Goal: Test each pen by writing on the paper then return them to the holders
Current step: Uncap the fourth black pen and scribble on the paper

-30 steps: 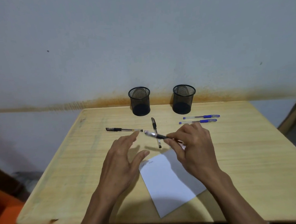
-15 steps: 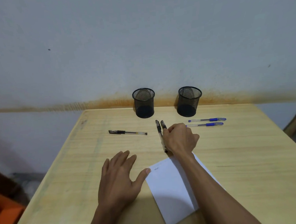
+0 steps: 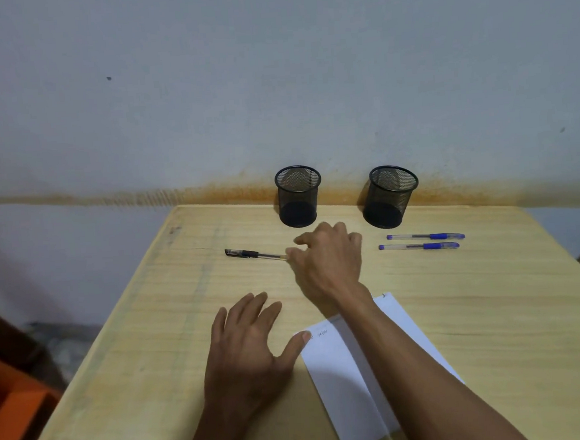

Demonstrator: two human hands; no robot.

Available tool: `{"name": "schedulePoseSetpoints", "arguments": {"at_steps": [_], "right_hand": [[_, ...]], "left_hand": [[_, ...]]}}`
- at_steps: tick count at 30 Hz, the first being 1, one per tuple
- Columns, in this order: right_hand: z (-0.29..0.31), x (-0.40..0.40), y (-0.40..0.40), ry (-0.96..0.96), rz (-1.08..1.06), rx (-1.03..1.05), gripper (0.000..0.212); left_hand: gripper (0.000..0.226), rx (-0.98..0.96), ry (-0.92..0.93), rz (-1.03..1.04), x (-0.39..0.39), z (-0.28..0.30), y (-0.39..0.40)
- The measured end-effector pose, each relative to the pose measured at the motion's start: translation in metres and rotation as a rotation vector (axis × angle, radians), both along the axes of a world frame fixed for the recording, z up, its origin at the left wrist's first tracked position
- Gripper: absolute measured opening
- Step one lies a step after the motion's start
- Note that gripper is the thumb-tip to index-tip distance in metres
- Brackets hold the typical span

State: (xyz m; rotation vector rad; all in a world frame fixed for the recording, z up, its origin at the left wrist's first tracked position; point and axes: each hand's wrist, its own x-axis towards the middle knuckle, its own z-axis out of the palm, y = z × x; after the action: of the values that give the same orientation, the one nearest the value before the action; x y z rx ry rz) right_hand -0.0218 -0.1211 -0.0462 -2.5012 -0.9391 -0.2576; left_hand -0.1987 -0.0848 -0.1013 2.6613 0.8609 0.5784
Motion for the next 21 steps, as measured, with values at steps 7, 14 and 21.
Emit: {"name": "schedulePoseSetpoints", "arguments": {"at_steps": [7, 14, 21], "right_hand": [[-0.012, -0.001, 0.016, 0.01, 0.111, -0.098, 0.031], [-0.006, -0.008, -0.006, 0.156, 0.166, 0.159, 0.021], [0.022, -0.019, -0.088, 0.548, 0.214, 0.559, 0.006]], "left_hand": [[0.065, 0.01, 0.0, 0.007, -0.001, 0.002, -0.001], [0.068, 0.008, -0.011, -0.005, -0.002, 0.005, -0.002], [0.037, -0.113, -0.42, 0.119, -0.008, 0.024, -0.008]]}}
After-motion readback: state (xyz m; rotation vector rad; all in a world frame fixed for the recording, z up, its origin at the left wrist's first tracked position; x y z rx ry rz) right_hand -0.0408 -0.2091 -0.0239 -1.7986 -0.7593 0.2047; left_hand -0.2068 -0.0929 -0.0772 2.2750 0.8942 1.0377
